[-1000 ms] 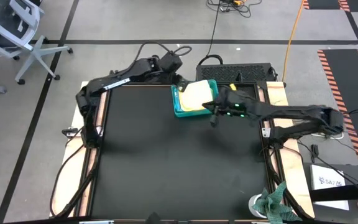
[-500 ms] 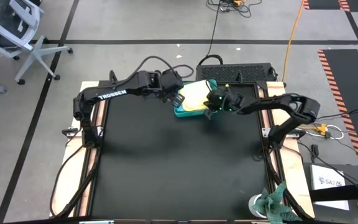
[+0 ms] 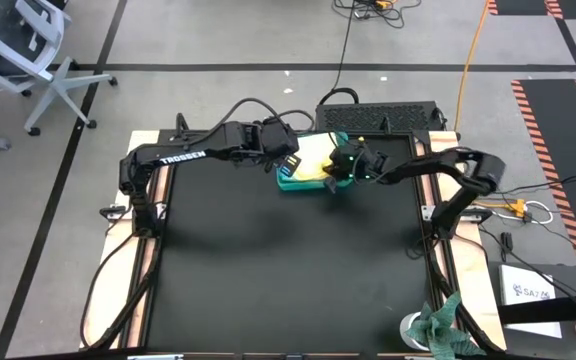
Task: Fold microfiber towels
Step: Put the yellow microfiber towel into the blue bin
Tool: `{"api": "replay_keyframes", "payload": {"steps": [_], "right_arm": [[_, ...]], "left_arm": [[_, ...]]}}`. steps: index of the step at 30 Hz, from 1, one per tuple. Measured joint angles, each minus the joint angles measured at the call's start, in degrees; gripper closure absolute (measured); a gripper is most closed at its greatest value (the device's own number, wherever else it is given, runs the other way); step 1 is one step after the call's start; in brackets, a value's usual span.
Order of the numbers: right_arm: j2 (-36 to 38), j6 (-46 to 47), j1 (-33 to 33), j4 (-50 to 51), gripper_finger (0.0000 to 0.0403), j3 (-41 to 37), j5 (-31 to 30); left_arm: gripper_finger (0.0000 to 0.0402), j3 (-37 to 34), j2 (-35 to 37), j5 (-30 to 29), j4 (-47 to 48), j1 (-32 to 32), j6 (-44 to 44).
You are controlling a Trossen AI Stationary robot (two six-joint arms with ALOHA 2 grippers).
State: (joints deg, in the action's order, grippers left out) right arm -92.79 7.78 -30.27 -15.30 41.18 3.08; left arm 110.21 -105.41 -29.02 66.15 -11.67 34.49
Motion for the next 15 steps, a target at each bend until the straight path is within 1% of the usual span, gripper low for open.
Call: {"api": "replay_keyframes", "payload": {"steps": [2, 6, 9, 12, 15], "right_arm": [[4.2, 0.21, 0.33, 1.59, 0.0403, -0.34, 1.51], [14.54, -0.55, 0.77, 5.57, 0.0403, 0.1, 1.77], [19.91, -0.68, 0.72, 10.07, 0.0403, -0.2, 1.47], [22.49, -1.4, 0.57, 9.37, 0.0403, 0.01, -1.04], [21.64, -1.42, -0.38, 9.99, 0.0403, -0.01, -3.07]], "left_arm": [[0.0256, 0.0, 0.0, -0.04, -0.13, -0.53, -1.21], [0.0256, 0.0, 0.0, -0.15, -0.7, -1.98, -2.48], [0.0256, 0.0, 0.0, -0.17, -3.45, -3.32, -4.01], [0.0257, 0.1, -1.78, 0.4, -10.26, -4.77, -8.46], [0.026, 0.09, -5.59, 4.06, -16.35, -6.28, -12.14]]}}
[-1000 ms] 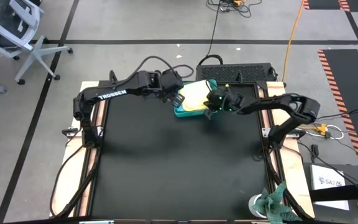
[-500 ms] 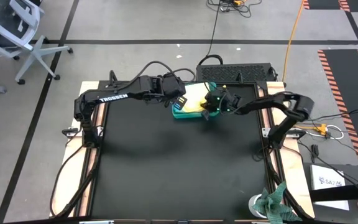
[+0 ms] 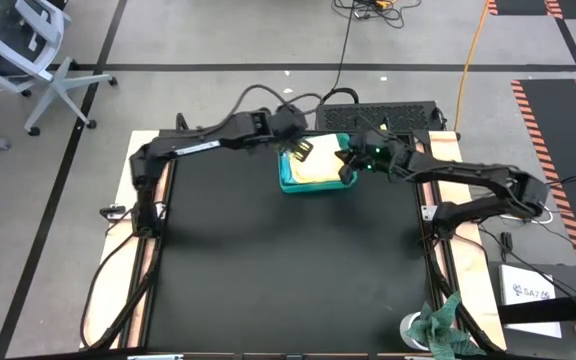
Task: Fold microfiber towels
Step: Put the yellow microfiber towel into the blue bin
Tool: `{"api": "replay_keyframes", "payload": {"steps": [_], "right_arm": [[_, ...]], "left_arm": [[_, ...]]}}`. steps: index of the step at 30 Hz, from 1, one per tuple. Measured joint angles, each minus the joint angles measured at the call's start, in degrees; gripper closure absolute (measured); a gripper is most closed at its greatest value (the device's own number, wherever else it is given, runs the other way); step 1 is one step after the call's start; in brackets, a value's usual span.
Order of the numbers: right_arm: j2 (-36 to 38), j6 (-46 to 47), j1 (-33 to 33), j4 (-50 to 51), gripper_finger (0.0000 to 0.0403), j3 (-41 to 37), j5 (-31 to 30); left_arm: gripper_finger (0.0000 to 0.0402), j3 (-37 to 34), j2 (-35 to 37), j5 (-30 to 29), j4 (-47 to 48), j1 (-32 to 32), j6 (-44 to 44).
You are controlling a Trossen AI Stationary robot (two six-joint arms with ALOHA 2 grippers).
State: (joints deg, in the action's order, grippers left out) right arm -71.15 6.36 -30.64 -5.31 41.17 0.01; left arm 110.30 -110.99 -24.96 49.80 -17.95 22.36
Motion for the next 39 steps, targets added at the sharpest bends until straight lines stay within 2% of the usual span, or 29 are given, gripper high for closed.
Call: {"api": "replay_keyframes", "payload": {"steps": [6, 13, 22, 28, 33, 39], "right_arm": [[-5.73, 0.03, -1.7, -1.0, 0.0403, -0.07, 0.06], [-14.18, 2.57, -2.73, -7.56, 0.0403, -0.05, 1.17], [-22.71, 4.98, -2.77, -10.51, 0.0403, 0.0, 2.92], [-26.74, 4.81, -2.77, -11.74, 0.0403, 0.22, 3.03], [-25.47, 4.62, -2.79, -12.83, 0.0403, 0.06, 4.41], [-17.6, 3.03, -2.72, -11.16, 0.0403, -0.09, 6.76]], "left_arm": [[0.0312, -0.07, -8.96, 1.62, -4.89, -1.8, -1.69], [0.0393, -0.11, -16.25, 8.73, -8.03, -3.05, -1.22], [0.0398, -0.09, -21.49, 11.29, -6.61, -4.05, 0.45], [0.0399, -0.09, -21.91, 10.97, -6.84, -3.74, 0.45], [0.0391, -0.09, -21.22, 10.36, -5.92, -3.71, 0.27], [0.0398, -0.11, -15.47, 8.47, -4.97, -3.19, -2.32]]}}
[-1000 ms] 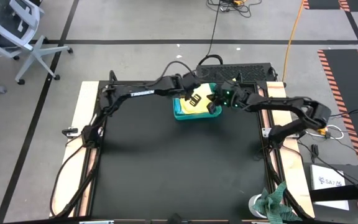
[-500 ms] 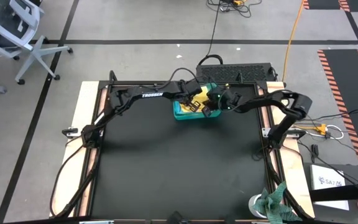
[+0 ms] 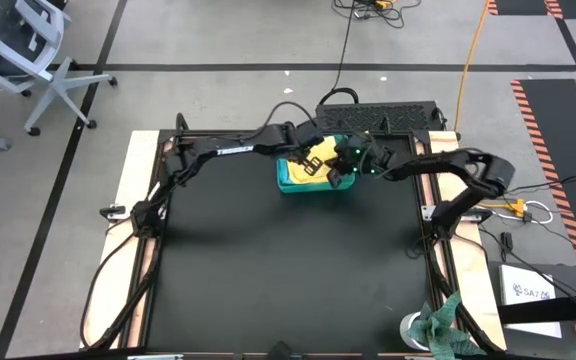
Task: Fold microfiber towels
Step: Put the yellow microfiber towel into the blue bin, then return to Home Position
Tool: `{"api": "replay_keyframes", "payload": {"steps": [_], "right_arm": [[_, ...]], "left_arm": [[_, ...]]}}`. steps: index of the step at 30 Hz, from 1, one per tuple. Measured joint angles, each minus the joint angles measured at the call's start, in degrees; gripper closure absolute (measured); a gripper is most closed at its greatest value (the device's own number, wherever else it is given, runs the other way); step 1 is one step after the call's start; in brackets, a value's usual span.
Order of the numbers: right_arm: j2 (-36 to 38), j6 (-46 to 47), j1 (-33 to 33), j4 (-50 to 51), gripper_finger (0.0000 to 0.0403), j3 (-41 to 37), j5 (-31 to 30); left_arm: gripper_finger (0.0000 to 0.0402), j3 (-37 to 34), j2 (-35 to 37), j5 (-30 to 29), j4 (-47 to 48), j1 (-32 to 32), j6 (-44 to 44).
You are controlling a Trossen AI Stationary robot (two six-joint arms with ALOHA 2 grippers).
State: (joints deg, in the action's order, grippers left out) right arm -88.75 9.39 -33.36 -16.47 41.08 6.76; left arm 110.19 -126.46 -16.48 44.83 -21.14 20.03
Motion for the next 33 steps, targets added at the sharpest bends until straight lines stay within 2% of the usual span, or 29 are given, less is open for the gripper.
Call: {"api": "replay_keyframes", "payload": {"steps": [7, 10, 15, 20, 24, 28, 33], "right_arm": [[10.68, -1.73, -0.02, 2.35, 0.0403, 0.0, 0.3], [16.26, -1.24, 0.06, 2.9, 0.0403, 0.0, 6.66], [25.74, -3.61, 0.11, 5.55, 0.0403, 0.02, 18.28], [35.81, -5.63, 0.17, 13.29, 0.0403, 0.04, 22.17], [43.6, -5.64, 0.57, 19.58, 0.0403, 0.04, 23.79], [50.39, -5.35, 1.98, 24.02, 0.0403, 0.04, 23.69], [56.39, -2.6, 4.31, 28.29, 0.0403, 0.06, 21.63]], "left_arm": [[0.0383, 0.02, 8.7, -4.13, 1.98, 0.85, -1.78], [0.038, 0.02, 12.58, -5.07, 5.14, 2.5, -1.59], [0.0398, 0.02, 19.18, -9.4, 12.99, 8.45, -3.78], [0.0395, 0.02, 23.27, -15.32, 23.6, 15.22, 0.93], [0.0397, -0.7, 25.25, -16.6, 27.54, 20.87, 5.99], [0.0398, -7.9, 28.62, -18.25, 26.74, 26.24, 13.56], [0.0398, -25.88, 38.06, -20.15, 19.33, 32.75, 27.24]]}}
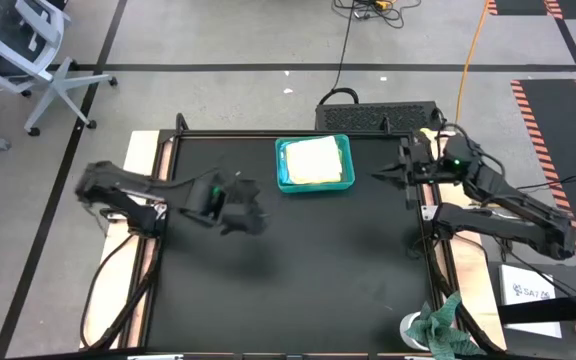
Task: Fold microfiber towels
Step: Return to Home Position
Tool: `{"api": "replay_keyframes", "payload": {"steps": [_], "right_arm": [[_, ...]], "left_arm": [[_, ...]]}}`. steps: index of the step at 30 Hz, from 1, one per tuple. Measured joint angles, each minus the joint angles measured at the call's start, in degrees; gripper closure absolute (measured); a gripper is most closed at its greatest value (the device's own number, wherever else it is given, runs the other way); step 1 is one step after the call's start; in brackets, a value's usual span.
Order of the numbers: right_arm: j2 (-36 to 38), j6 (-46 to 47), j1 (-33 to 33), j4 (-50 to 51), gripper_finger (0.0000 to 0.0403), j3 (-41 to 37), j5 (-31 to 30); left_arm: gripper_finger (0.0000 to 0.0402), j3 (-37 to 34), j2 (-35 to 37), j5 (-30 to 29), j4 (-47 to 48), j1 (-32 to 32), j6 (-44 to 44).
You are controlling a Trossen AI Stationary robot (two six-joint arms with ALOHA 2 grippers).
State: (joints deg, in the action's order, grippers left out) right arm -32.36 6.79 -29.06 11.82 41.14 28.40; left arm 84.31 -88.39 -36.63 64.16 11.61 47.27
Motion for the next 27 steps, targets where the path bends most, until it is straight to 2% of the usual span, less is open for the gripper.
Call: {"api": "replay_keyframes", "payload": {"steps": [3, 6, 9, 11, 13, 17, 21, 24, 27], "right_arm": [[1.68, 1.02, 1.56, 1.96, 0.0403, 0.01, -1.2], [2.51, 2.19, 3.4, 4.92, 0.0403, -0.01, -1.33], [2.95, 5.09, 5.37, 6.04, 0.0403, -0.01, -1.37], [3.29, 5.4, 6.52, 7.21, 0.0403, -0.01, -2.68], [3.75, 5.9, 7.46, 8.08, 0.0403, -0.01, -5.08], [6.48, 9.81, 8.65, 13.6, 0.0403, -0.01, -5.77], [12.85, 12.05, 10.64, 16.75, 0.0403, -0.17, -6.66], [19.79, 15.2, 12.2, 11.69, 0.0403, -3.44, -9.04], [24.85, 19.74, 13.46, 3.15, 0.0403, -11.23, -9.95]], "left_arm": [[0.0399, -12.34, 8.1, -0.95, -12.46, 2.25, 1.23], [0.0398, -25.2, 16.19, 0.6, -30.74, 1.18, -5.22], [0.0399, -38.02, 22.79, 8.55, -46.38, -3.17, -9.03], [0.0397, -45.47, 26.06, 14.13, -53.59, -6.1, -9.3], [0.0399, -50.91, 28.0, 17.34, -60.24, -8.5, -9.74], [0.0397, -56.79, 30.68, 18.48, -68.23, -10.23, -12.4], [0.0399, -57.95, 33.22, 18.78, -68.35, -10.4, -15.27], [0.0398, -58.17, 35.56, 18.74, -65.97, -10.42, -16.73], [0.0393, -58.16, 37.56, 18.76, -63.09, -10.89, -16.92]]}}
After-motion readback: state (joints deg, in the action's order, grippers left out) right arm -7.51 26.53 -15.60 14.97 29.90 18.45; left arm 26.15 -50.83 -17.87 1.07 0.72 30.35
